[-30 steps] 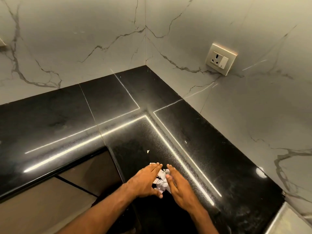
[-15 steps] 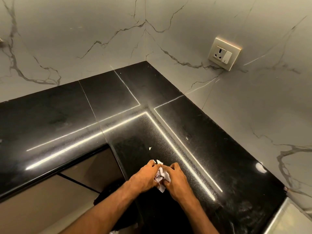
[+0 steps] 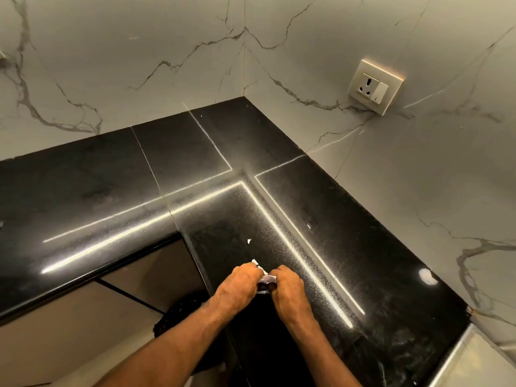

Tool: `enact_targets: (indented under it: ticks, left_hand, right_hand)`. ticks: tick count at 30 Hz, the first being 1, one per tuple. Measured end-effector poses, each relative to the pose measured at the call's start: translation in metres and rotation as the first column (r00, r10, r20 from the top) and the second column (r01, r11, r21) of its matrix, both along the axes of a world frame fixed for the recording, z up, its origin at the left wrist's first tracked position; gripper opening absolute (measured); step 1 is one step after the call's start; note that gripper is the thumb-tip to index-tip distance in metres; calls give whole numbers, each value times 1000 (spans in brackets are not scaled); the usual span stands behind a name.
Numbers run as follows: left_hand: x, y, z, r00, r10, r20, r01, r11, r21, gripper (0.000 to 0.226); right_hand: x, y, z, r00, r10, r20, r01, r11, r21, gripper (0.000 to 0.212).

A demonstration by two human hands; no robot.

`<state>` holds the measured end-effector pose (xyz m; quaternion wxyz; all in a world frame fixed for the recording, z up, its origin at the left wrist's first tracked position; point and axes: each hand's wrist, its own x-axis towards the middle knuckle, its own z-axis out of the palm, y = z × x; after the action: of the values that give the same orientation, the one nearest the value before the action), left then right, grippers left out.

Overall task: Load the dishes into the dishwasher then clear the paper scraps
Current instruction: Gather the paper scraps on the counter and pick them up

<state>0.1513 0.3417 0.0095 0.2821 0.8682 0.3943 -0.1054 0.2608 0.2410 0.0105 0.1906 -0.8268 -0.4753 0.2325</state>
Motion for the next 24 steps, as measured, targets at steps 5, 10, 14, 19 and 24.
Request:
enact_targets:
  ticks: [5,10,14,19,24]
  left_hand:
    - [-13,-3,-2,994,-14,107,8,998,55,26]
    - [-27,0,2,967,22,254,-46,995,91,32]
    - [-44,11,10,947,52,317,-80,994,77,35]
    - [-83,27,13,903,141,406,-163,986,22,17]
    - [-147,32,8,855,312,414,-323,945,-43,11]
  right_hand:
    - [-6,-12,0,999,-20,-30,22,995,94,17]
    - [-16,-9,7,996,-58,-72,69,986,154,16]
    - [-23,6,22,989,-81,-124,99,984,148,13]
    - [-48,26,32,947,-141,-288,176,979,98,12]
    - [-104,52,20,942,-98,-320,118,992,43,16]
